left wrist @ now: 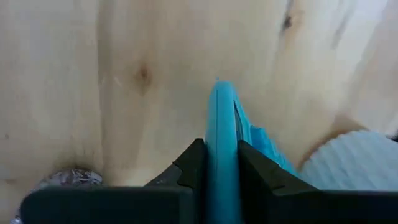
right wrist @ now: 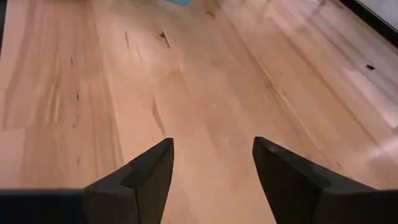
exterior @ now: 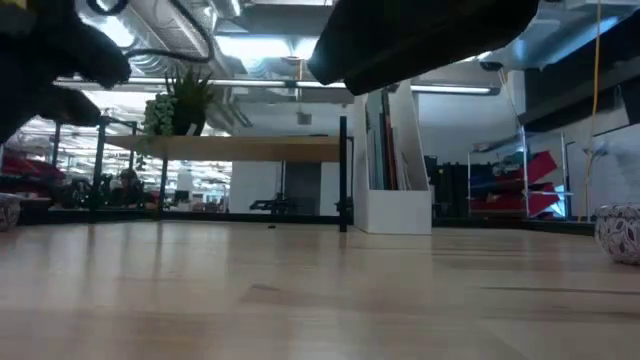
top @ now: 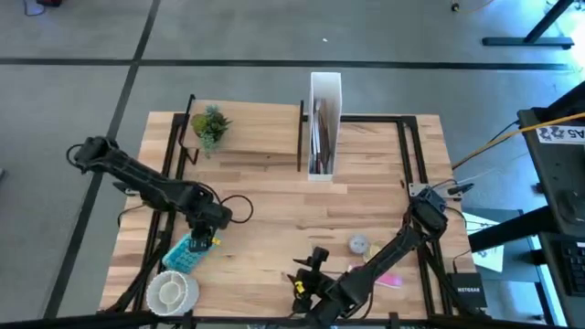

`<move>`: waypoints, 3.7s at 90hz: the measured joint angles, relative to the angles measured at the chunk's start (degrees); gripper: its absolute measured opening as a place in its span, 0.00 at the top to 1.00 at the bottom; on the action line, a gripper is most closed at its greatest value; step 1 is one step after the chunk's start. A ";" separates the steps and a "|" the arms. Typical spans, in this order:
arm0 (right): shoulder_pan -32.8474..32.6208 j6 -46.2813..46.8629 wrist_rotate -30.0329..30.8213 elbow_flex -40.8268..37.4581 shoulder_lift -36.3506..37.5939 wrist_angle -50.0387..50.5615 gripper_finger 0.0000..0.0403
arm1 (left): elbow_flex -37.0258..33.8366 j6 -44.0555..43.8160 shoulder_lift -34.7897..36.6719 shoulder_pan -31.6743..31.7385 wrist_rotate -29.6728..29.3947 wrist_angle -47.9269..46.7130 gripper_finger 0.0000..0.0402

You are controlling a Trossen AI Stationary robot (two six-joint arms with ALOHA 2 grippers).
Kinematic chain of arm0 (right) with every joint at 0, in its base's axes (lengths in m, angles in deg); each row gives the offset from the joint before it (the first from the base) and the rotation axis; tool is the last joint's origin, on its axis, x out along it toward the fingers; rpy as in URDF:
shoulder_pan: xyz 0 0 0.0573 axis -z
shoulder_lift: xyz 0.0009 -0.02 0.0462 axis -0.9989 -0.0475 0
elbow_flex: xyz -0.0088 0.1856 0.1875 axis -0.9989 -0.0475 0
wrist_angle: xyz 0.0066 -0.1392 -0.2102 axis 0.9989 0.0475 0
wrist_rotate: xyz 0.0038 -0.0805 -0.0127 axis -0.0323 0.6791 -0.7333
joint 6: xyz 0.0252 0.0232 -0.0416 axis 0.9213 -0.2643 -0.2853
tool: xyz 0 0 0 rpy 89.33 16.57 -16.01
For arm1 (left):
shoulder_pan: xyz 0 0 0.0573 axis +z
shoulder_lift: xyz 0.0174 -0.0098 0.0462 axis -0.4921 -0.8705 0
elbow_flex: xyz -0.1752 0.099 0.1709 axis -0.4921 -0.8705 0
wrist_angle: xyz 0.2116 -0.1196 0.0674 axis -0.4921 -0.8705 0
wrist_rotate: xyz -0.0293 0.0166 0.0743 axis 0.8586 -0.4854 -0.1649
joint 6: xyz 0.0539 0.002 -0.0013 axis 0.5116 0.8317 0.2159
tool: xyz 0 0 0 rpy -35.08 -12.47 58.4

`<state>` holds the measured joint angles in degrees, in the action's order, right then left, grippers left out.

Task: Stock shelves
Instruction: Remove the blue calculator from under the shelf, then remove the potted plant from the shelf

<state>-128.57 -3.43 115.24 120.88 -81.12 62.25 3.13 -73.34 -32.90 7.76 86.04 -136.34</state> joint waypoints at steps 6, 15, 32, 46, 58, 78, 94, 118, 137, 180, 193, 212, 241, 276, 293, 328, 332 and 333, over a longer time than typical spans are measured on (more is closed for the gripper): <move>0.01 -0.02 -0.02 0.00 0.00 0.05 0.49 | -0.63 0.09 0.00 0.00 -2.06 0.14 0.86; 0.01 -0.27 0.01 0.00 0.00 0.02 0.49 | -0.81 1.34 0.00 0.00 -3.16 0.98 0.82; 0.01 -0.76 0.01 0.00 -0.02 -0.03 0.49 | -0.87 2.48 -0.04 -0.02 -2.47 6.66 0.83; 0.06 -0.76 0.01 0.00 -0.04 -0.05 0.49 | -0.89 3.50 0.07 -0.02 -0.98 12.11 0.86; 0.06 -0.76 -0.07 0.00 -0.04 -0.27 0.49 | -0.89 3.75 0.09 -0.02 -1.60 12.92 0.85; 0.06 -0.74 -0.09 0.00 -0.07 -0.36 0.49 | -0.89 1.54 0.11 0.02 -6.02 12.80 0.76; 0.06 -0.74 -0.10 0.02 -0.09 -0.38 0.49 | -0.87 1.29 0.11 0.02 -6.68 12.56 0.68; 0.04 -0.74 -0.12 0.04 -0.09 -0.40 0.49 | -0.86 0.89 0.11 0.02 -6.49 7.87 0.62; 0.04 -0.72 -0.13 0.04 -0.09 -0.35 0.49 | 1.43 -0.27 0.78 0.02 -7.32 2.04 0.62; 5.53 -13.86 -11.46 1.79 4.23 3.75 0.49 | 19.35 -8.57 17.47 0.04 -38.80 -3.59 0.62; 12.39 -29.62 -15.66 7.74 7.59 4.19 0.49 | 18.99 -8.96 23.24 0.02 -50.51 -4.00 0.62; 23.99 -44.15 -25.08 18.72 8.05 2.91 0.49 | 17.10 -9.32 27.59 0.11 -61.10 -9.54 0.62; 38.64 -50.61 -29.14 21.49 7.90 -2.92 0.49 | 17.03 -23.15 27.89 0.13 -69.27 -19.40 0.62; 50.78 -55.97 -40.05 19.81 4.71 -7.80 0.49 | 14.25 -40.83 27.72 3.71 -88.28 -29.69 0.62; 55.74 -65.79 -44.24 19.10 1.60 -17.59 0.49 | 13.30 -28.96 27.34 10.24 -79.48 -27.94 0.62; 61.17 -65.70 -57.28 19.06 0.59 -22.04 0.49 | 14.74 12.96 28.35 29.29 -46.76 -7.77 0.62; 61.12 -65.66 -57.32 19.06 0.59 -21.54 0.49 | 14.72 14.65 27.35 33.20 -46.81 -9.12 0.62; 61.10 -65.64 -57.33 19.06 0.59 -21.35 0.49 | 14.70 15.15 27.08 34.20 -46.79 -9.39 0.62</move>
<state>-67.47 -69.06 57.91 139.94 -80.53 40.90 17.83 -58.19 -5.82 41.96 39.25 -145.72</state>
